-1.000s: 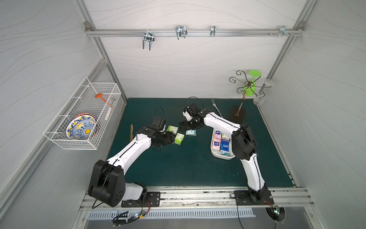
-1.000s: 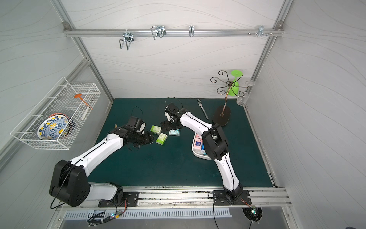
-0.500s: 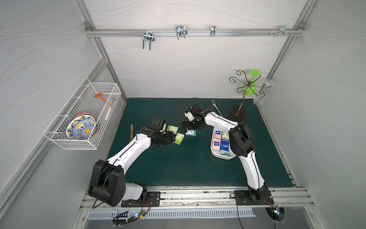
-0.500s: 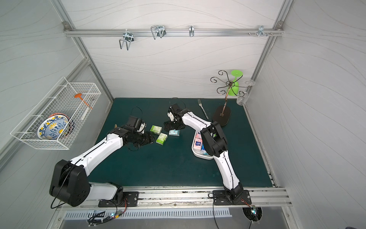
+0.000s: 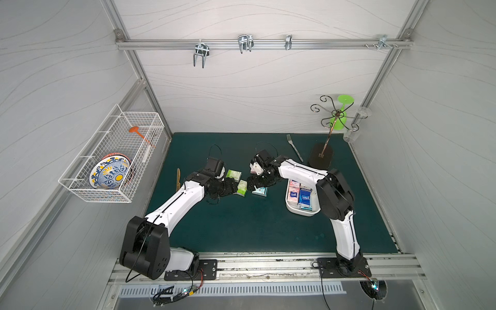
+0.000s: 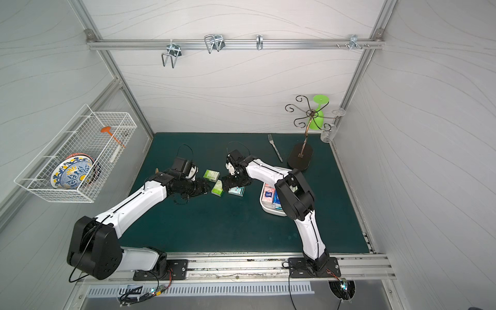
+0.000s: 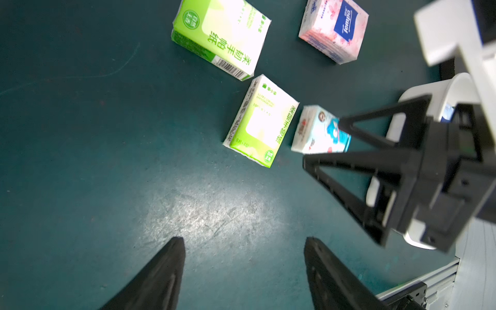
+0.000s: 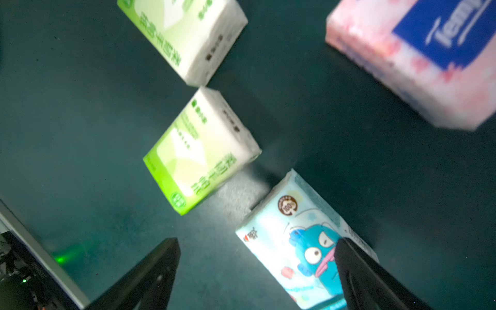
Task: Put the pocket tissues into the storage box
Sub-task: Pick up the pocket tissues from the center of the board.
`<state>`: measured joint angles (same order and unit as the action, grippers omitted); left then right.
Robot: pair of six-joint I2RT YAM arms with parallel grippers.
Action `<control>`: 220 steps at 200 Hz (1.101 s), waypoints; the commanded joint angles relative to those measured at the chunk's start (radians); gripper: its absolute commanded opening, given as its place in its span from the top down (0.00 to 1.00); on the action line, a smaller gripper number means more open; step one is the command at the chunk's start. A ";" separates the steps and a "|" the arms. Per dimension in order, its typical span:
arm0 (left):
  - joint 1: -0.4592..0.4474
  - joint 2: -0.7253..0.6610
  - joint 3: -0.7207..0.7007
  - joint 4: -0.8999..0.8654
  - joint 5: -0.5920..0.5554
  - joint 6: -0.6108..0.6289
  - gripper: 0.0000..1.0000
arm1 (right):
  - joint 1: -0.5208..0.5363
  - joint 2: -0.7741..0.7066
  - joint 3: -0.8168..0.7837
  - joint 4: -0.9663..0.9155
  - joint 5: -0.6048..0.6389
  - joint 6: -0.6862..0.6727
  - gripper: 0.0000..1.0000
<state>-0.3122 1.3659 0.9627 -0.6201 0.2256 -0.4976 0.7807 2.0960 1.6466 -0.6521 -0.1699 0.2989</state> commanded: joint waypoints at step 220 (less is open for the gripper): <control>0.009 0.007 -0.004 0.023 -0.032 0.004 0.25 | 0.091 0.161 0.162 -0.178 0.342 -0.415 0.49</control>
<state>-0.3084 1.3659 0.9627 -0.6201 0.2016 -0.4976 0.8600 2.2574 1.8091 -0.7952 0.1589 -0.1207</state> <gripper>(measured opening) 0.747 0.588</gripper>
